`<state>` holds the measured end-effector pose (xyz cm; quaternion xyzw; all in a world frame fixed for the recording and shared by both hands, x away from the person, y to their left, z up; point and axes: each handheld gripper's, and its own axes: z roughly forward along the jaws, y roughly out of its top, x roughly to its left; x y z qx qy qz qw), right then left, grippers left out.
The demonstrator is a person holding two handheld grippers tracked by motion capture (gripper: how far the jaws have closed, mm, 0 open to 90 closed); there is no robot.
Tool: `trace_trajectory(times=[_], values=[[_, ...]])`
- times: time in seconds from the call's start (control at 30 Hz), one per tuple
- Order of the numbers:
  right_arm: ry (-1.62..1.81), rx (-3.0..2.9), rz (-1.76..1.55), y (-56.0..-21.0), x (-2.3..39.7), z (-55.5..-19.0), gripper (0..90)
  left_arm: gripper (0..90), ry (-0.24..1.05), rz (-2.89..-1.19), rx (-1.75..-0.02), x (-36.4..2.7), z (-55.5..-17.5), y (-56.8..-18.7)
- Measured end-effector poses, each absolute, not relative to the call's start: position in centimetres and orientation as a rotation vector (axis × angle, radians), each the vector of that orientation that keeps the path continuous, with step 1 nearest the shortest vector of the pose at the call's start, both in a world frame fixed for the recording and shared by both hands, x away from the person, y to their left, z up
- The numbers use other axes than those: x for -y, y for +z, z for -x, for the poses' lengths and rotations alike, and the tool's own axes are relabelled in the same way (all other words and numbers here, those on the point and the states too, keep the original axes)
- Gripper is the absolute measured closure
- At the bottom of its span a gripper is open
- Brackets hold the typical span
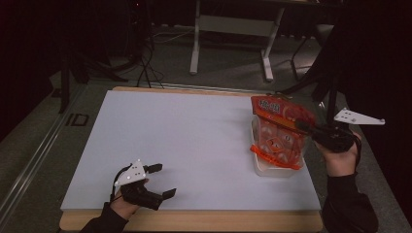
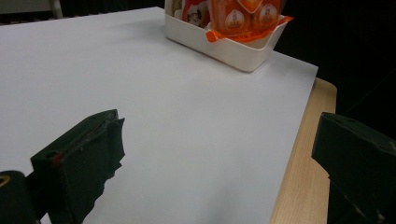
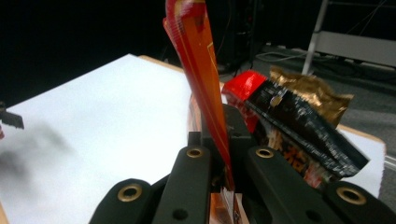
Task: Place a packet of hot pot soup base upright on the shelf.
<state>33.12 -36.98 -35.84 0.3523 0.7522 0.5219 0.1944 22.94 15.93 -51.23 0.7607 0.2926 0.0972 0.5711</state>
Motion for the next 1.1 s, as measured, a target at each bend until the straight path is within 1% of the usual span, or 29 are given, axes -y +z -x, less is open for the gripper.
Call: trace_trajectory(times=[0.1, 0.27, 0.37, 0.43, 0.7, 0.73, 0.87, 0.97, 1.1], values=[[1.449, -2.125, -0.995, -36.7, 36.8, -33.3, 90.0, 1.9, 0.226, -1.783, -0.688, -16.0, -23.0, -51.2], [1.504, -2.104, -1.046, -38.0, 38.1, -33.1, 90.0, 1.9, 0.225, -1.782, -0.691, -16.0, -23.0, -51.3], [1.458, -2.123, -1.071, -38.7, 38.3, -33.2, 90.0, 1.9, 0.225, -1.788, -0.69, -15.9, -23.0, -51.3], [1.391, -2.169, -1.067, -39.6, 37.5, -33.5, 90.0, 1.9, 0.221, -1.787, -0.692, -15.9, -23.0, -51.3], [1.447, -2.112, -1.087, -40.2, 38.0, -33.3, 89.4, 1.9, 0.22, -1.784, -0.692, -16.0, -23.0, -51.4], [1.457, -2.115, -1.086, -40.2, 38.0, -33.2, 88.0, 1.9, 0.217, -1.782, -0.693, -16.0, -23.0, -51.4], [1.463, -2.086, -1.08, -39.7, 37.8, -33.0, 71.5, 1.9, 0.219, -1.784, -0.694, -16.0, -23.0, -51.4], [1.48, -2.05, -1.046, -38.5, 37.2, -32.6, 60.6, 1.9, 0.215, -1.777, -0.699, -16.0, -23.1, -51.4], [1.504, -2.028, -0.996, -36.7, 36.4, -32.0, 52.7, 1.9, 0.214, -1.78, -0.698, -16.0, -23.1, -51.5]])
